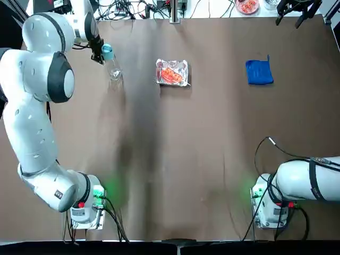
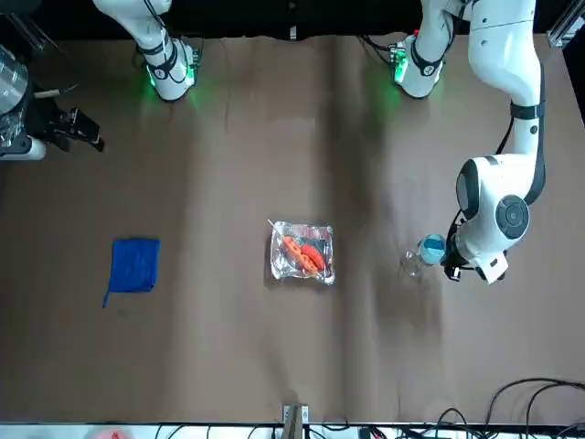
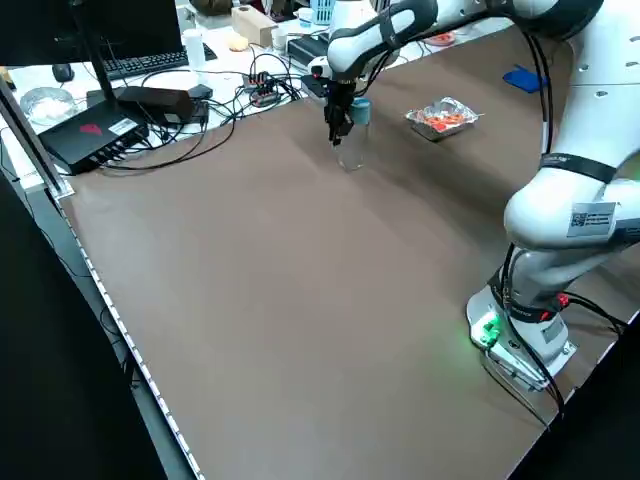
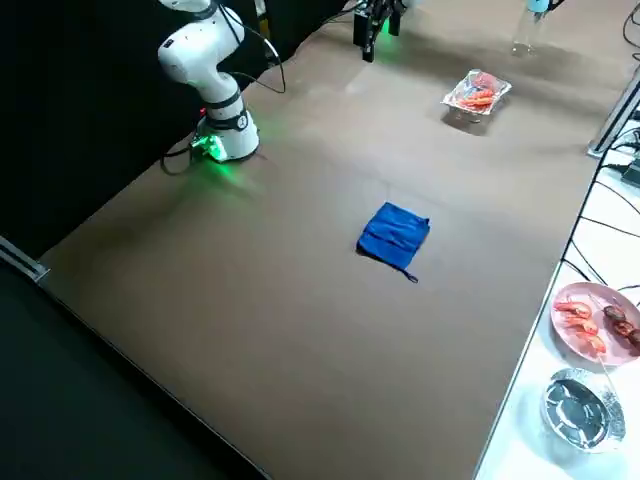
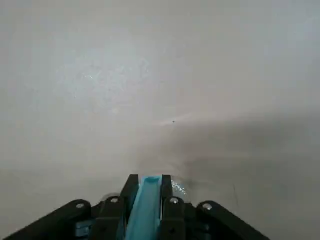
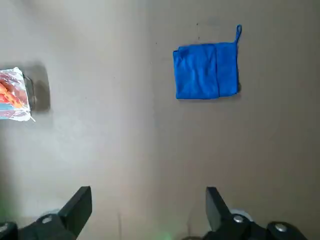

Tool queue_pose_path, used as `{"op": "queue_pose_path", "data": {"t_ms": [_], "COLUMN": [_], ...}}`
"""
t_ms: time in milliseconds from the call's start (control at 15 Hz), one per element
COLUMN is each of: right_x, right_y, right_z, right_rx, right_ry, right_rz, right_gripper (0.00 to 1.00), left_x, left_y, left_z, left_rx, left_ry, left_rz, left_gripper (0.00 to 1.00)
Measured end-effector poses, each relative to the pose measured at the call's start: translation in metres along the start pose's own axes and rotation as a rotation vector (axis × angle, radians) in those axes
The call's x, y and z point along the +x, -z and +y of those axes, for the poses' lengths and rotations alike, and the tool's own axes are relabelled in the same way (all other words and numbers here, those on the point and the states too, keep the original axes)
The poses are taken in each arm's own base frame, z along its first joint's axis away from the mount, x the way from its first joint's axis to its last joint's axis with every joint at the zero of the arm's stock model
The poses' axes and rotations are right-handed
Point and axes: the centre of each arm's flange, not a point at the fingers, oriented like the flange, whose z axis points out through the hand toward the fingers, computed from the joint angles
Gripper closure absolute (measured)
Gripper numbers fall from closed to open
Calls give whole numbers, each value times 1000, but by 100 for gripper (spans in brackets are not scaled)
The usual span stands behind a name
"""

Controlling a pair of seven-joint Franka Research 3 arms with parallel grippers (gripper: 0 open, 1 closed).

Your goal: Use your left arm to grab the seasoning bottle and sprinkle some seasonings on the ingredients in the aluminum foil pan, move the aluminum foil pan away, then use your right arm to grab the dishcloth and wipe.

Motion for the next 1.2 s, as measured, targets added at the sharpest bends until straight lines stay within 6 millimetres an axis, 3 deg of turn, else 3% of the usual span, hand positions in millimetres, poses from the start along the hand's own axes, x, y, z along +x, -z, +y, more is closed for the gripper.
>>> {"op": "queue_pose_path", "data": {"t_ms": [533,1000,1133,1200], "right_x": [0,0,0,0], "right_y": [0,0,0,0], "right_z": [-1,-3,-2,-1], "right_rx": [0,-1,-1,0], "right_ry": [1,5,5,3], "right_rz": [0,0,-1,0], "right_gripper": [0,0,0,0], "left_x": [3,2,1,2], "left_y": [-4,12,30,43], "left_z": [0,8,10,10], "left_rx": [0,-21,4,17], "left_ry": [7,3,-2,-6], "left_rz": [-20,-22,-41,-53], "left_gripper": [75,17,0,0]}}
